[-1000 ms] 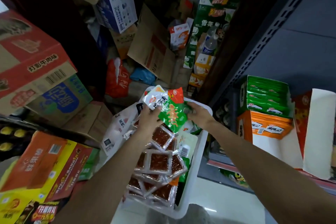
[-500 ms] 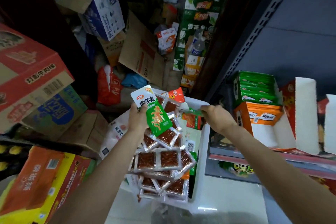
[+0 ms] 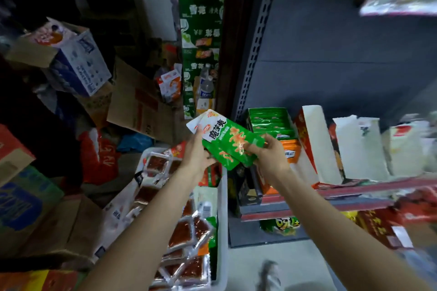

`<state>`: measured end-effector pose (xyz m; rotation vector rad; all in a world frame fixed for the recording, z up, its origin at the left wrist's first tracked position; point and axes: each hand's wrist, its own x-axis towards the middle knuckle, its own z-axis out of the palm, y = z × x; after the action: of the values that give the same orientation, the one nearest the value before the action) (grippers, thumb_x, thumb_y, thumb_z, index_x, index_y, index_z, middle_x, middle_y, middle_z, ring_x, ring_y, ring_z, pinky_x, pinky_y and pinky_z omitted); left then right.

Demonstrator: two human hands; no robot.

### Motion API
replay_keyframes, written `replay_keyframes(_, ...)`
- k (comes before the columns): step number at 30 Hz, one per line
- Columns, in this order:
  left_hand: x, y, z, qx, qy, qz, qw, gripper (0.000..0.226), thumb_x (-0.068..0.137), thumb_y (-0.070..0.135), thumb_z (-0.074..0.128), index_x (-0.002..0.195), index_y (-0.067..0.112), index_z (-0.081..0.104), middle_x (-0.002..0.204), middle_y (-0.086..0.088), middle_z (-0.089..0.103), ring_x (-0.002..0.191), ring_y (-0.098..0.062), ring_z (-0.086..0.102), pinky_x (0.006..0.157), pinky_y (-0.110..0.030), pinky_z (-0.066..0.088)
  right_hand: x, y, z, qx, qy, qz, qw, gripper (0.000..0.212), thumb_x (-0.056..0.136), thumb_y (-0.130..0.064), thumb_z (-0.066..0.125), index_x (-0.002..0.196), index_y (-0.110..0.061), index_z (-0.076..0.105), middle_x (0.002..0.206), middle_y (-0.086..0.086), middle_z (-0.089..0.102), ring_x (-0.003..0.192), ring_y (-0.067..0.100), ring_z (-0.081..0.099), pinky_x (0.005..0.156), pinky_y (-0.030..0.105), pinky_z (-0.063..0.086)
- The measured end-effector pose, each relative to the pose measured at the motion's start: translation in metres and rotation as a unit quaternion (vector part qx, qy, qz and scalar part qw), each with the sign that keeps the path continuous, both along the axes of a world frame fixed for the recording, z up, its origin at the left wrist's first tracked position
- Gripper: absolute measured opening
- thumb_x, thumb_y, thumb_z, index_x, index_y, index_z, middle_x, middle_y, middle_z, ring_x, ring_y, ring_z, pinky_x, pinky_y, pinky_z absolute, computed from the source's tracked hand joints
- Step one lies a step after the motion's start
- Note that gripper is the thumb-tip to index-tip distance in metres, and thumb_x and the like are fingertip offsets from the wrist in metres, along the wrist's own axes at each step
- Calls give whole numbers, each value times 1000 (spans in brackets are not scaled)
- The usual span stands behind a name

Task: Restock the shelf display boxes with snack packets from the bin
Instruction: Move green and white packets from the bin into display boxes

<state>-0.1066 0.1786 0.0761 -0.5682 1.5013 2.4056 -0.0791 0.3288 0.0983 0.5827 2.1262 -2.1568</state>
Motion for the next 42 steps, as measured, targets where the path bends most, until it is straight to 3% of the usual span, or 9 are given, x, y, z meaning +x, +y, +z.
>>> replay_keyframes(4, -2, 56, 18, -92, 102, -51, 989, 27, 96, 15, 50, 123, 18, 47, 119, -6, 62, 97, -20, 62, 71, -37, 55, 5, 50, 9, 225, 16, 70, 972, 29, 74, -12, 79, 69, -8, 50, 72, 10, 62, 65, 18, 58, 63, 26, 51)
replay_keyframes(6, -8, 90, 22, -136, 142, -73, 978, 27, 95, 11, 52, 121, 18, 48, 116, -5, 62, 93, -16, 62, 63, -31, 55, 4, 83, 16, 301, 52, 78, 949, 30, 72, -17, 80, 90, -10, 57, 83, -2, 58, 75, 13, 55, 67, 22, 45)
replay_keyframes(9, -16, 153, 29, -193, 207, -100, 954, 20, 92, 11, 57, 105, 26, 53, 113, -4, 64, 99, -21, 63, 83, -43, 54, -2, 146, 19, 267, 70, 105, 955, 46, 77, -17, 77, 117, -10, 55, 103, 2, 64, 93, 16, 61, 83, 28, 50)
replay_keyframes(11, -20, 202, 31, -223, 228, -113, 941, 16, 91, 11, 58, 101, 24, 55, 107, -4, 65, 103, -24, 62, 94, -44, 48, -6, 192, 18, 258, 78, 110, 957, 29, 79, -15, 74, 104, -16, 60, 89, 7, 68, 79, 18, 64, 68, 22, 52)
replay_keyframes(16, -28, 311, 38, -258, 274, -123, 918, 20, 88, 4, 60, 108, 5, 62, 100, 0, 64, 88, -13, 60, 74, -14, 47, -17, 308, 12, 304, 85, 73, 946, 21, 79, -5, 72, 74, -20, 58, 69, -1, 64, 61, 13, 60, 55, 23, 44)
replay_keyframes(22, -48, 389, 35, -353, 318, -145, 868, 11, 82, 16, 69, 80, 12, 59, 85, 0, 72, 80, -20, 69, 74, -39, 53, -35, 402, 12, 376, 80, 63, 921, 16, 76, -10, 74, 86, -8, 63, 82, 8, 68, 75, 25, 62, 66, 32, 44)
replay_keyframes(36, -86, 435, 32, -501, 309, -166, 791, 12, 82, 14, 70, 85, 9, 59, 83, -3, 70, 76, -23, 64, 70, -35, 52, -86, 450, -2, 477, 79, 159, 861, 38, 77, -16, 74, 110, -4, 58, 105, 13, 61, 95, 27, 56, 71, 28, 37)
replay_keyframes(39, -80, 440, 22, -547, 315, -211, 746, 20, 84, 15, 68, 79, 12, 50, 61, 3, 52, 64, -25, 47, 60, -32, 38, -91, 457, -1, 421, 138, 153, 883, 51, 75, -11, 74, 122, -12, 53, 103, 4, 62, 92, 19, 58, 76, 25, 43)
replay_keyframes(42, -75, 445, 10, -608, 307, -242, 691, 16, 87, 20, 64, 91, 9, 54, 73, -4, 53, 76, -29, 50, 68, -37, 42, -97, 458, -3, 466, 114, 217, 850, 24, 82, -14, 69, 104, -8, 62, 94, 5, 61, 84, 21, 56, 66, 24, 35)
